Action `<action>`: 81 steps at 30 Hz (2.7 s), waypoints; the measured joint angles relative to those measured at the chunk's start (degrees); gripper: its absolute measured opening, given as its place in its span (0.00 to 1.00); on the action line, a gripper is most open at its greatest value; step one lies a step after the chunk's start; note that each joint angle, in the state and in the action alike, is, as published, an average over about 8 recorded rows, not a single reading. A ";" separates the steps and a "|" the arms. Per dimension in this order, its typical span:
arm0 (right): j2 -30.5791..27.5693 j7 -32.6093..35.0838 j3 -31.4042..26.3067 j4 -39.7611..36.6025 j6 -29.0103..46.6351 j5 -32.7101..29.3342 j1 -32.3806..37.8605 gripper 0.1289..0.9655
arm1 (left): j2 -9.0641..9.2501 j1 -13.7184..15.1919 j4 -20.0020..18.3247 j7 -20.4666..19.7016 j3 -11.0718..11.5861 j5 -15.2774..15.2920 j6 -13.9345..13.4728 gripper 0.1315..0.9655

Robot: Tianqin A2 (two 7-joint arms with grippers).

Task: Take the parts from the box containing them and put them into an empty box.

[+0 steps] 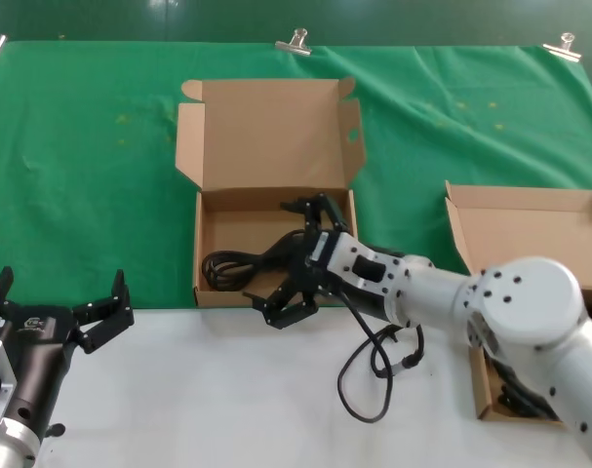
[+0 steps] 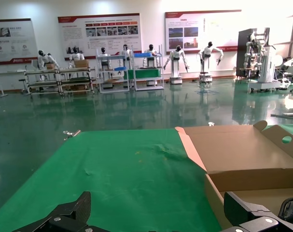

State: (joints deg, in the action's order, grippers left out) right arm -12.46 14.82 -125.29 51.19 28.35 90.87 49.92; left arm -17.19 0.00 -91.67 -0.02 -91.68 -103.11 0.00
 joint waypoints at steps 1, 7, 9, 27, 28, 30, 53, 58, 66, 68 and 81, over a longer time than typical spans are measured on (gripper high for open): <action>-0.10 -0.32 0.72 0.87 -0.61 0.26 -1.07 1.00 | 0.00 0.00 0.00 0.00 0.00 0.00 0.00 1.00; -0.70 -2.20 5.00 6.01 -4.21 1.82 -7.41 1.00 | 0.00 0.00 0.00 0.00 0.00 0.00 0.00 1.00; -0.90 -2.82 6.41 7.70 -5.40 2.33 -9.51 1.00 | 0.00 0.00 0.00 0.00 0.00 0.00 0.00 1.00; -2.70 -8.45 19.20 23.08 -16.17 6.99 -28.50 1.00 | 0.00 0.00 0.00 0.01 0.00 -0.01 0.00 1.00; -2.80 -8.77 19.92 23.94 -16.77 7.25 -29.57 1.00 | 0.00 0.00 0.00 0.01 0.00 -0.01 0.00 1.00; -3.00 -9.39 21.33 25.64 -17.96 7.77 -31.66 1.00 | 0.00 0.00 0.00 0.01 0.00 -0.01 0.00 1.00; -4.48 -14.04 31.83 38.33 -26.84 11.61 -47.26 1.00 | 0.00 0.00 0.00 0.04 0.00 -0.02 0.00 1.00; -4.48 -14.04 31.83 38.33 -26.85 11.61 -47.26 1.00 | 0.00 0.00 0.00 0.03 0.00 -0.02 0.00 1.00; -4.48 -14.04 31.83 38.33 -26.85 11.61 -47.26 1.00 | 0.00 0.00 0.00 0.02 0.00 -0.02 0.00 1.00; -4.48 -14.04 31.83 38.33 -26.85 11.61 -47.26 1.00 | 0.00 0.00 0.00 0.02 0.00 -0.02 0.00 1.00; -4.48 -14.04 31.83 38.33 -26.85 11.61 -47.26 1.00 | 0.00 0.00 0.00 0.02 0.00 -0.02 0.00 1.00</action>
State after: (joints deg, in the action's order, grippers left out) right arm -16.94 0.79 -93.46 89.52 1.51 102.48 2.65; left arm -17.19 0.00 -91.67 0.00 -91.67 -103.13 0.00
